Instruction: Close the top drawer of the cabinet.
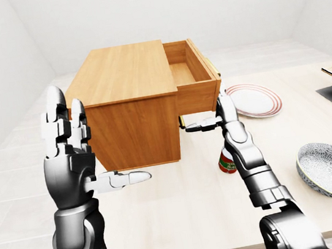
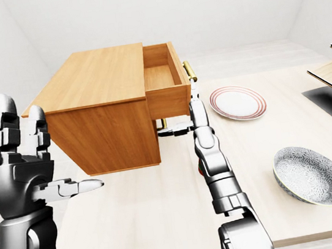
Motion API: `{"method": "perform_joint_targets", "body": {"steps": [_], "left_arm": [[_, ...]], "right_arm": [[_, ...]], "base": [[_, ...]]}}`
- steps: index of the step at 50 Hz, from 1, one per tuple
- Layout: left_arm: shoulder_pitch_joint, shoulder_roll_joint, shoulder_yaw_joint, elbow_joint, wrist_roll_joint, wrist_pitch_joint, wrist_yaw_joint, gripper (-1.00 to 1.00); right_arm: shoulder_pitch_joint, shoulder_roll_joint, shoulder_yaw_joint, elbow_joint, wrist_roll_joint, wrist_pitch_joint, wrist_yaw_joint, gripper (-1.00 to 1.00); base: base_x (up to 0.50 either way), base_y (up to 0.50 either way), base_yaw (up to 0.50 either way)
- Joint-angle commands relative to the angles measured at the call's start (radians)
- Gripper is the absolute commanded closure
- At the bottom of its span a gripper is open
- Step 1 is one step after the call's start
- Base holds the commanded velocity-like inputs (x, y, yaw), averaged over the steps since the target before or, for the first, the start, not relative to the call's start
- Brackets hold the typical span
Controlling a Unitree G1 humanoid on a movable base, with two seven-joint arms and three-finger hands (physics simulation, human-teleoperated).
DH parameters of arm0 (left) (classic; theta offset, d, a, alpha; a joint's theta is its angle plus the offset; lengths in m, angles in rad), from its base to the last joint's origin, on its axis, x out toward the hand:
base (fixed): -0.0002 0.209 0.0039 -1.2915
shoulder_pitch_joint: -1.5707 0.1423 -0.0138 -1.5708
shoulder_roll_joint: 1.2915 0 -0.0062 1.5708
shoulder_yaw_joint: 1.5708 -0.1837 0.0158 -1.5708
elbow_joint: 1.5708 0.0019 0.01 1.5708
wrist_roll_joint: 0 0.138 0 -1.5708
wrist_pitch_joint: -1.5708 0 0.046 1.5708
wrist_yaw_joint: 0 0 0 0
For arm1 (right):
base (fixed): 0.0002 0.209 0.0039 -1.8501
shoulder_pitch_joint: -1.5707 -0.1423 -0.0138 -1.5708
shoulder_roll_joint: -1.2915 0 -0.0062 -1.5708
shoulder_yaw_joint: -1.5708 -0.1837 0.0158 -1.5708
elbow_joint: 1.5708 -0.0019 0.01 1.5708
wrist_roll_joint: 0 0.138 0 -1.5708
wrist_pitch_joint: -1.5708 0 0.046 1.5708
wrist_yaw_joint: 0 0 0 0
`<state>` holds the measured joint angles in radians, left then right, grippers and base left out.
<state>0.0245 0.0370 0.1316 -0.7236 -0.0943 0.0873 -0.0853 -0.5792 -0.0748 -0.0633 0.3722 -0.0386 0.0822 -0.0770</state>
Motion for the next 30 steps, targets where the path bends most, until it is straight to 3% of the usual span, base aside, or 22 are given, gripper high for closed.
{"method": "perform_joint_targets", "body": {"steps": [1, 30], "left_arm": [[-0.005, 0.001, -0.004, 0.011, 0.005, 0.000, -0.001, -1.00], [0.004, -0.001, -0.013, 0.014, 0.014, 0.000, -0.016, -1.00]], "right_arm": [[-0.007, 0.031, 0.041, -0.004, 0.001, 0.005, 0.043, -1.00], [0.003, 0.112, 0.095, 0.016, -0.043, -0.005, 0.059, -1.00]], "base": [[0.00, 0.00, 0.01], [0.00, 0.00, 0.00]]}}
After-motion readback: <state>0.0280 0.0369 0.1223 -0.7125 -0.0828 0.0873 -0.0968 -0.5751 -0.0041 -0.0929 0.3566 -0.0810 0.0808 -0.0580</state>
